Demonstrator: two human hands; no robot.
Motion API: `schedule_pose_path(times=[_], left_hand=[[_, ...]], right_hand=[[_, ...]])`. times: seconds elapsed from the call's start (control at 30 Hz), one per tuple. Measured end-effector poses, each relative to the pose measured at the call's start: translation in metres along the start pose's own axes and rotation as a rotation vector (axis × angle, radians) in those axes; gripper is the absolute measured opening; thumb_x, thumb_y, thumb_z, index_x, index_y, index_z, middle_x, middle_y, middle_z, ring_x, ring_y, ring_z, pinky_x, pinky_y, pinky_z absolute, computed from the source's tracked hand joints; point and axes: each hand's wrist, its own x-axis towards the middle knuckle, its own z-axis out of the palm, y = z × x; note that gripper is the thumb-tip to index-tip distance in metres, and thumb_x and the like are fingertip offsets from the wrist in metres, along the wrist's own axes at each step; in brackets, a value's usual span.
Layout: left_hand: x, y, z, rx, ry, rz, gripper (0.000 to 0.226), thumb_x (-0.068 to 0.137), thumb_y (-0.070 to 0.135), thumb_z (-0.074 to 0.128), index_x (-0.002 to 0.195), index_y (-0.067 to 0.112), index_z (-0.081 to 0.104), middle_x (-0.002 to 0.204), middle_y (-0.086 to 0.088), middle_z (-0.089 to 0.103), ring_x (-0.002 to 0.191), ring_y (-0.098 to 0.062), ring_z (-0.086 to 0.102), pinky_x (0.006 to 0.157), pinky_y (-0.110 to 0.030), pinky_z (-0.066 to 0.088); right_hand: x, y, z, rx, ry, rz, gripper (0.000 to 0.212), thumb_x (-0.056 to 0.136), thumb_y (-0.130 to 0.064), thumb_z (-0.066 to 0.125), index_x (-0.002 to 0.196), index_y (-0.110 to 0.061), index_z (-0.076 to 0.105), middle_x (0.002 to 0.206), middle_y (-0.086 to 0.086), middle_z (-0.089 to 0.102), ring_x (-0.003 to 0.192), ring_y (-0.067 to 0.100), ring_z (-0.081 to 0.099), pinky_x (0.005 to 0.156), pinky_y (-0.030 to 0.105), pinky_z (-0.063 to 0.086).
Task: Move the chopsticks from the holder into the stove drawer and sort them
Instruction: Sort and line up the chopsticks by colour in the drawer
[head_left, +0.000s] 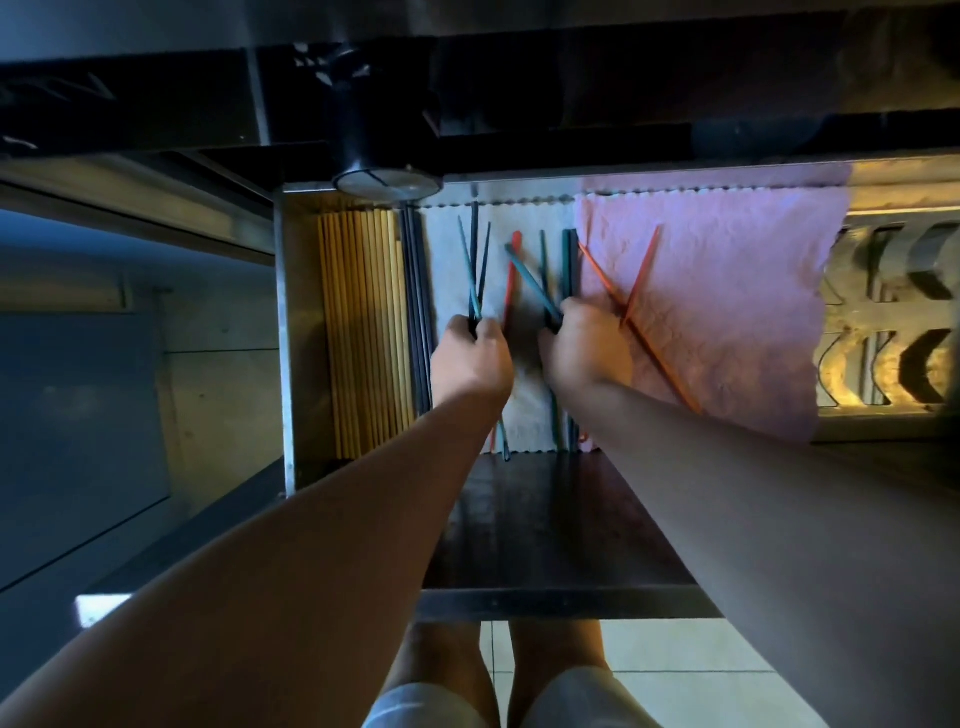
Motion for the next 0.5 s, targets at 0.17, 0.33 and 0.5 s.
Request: schedule_pose_path(times=[0.17, 0.33, 0.5], left_hand=[[-0.008, -0.002, 0.004, -0.015, -0.012, 0.04, 0.016, 0.095, 0.018, 0.04, 0.092, 0.009, 0.052, 0.074, -0.003, 0.05, 0.07, -0.023, 0.049, 0.058, -0.032, 0.032], [-0.011, 0.003, 0.021, -0.056, -0.036, -0.002, 0.01, 0.092, 0.017, 0.047, 0.083, 0.012, 0.049, 0.069, 0.0, 0.048, 0.07, -0.026, 0.05, 0.061, -0.033, 0.04], [-0.012, 0.006, 0.043, -0.014, -0.081, -0.02, 0.01, 0.085, 0.022, 0.062, 0.087, 0.014, 0.067, 0.082, -0.01, 0.069, 0.085, -0.031, 0.068, 0.064, -0.026, 0.046]], right_hand=[[-0.001, -0.009, -0.014, 0.133, 0.028, 0.06, 0.032, 0.09, -0.029, 0.051, 0.106, -0.003, 0.06, 0.115, 0.017, 0.061, 0.106, 0.035, 0.058, 0.084, 0.037, 0.047], [-0.008, 0.003, -0.031, 0.25, 0.073, 0.105, 0.029, 0.097, -0.017, 0.035, 0.121, -0.005, 0.047, 0.104, 0.02, 0.061, 0.088, 0.034, 0.057, 0.063, 0.032, 0.029], [-0.012, 0.026, -0.04, 0.359, 0.179, 0.079, 0.023, 0.102, -0.023, 0.038, 0.109, -0.004, 0.05, 0.068, 0.002, 0.047, 0.068, 0.029, 0.048, 0.055, 0.027, 0.02]])
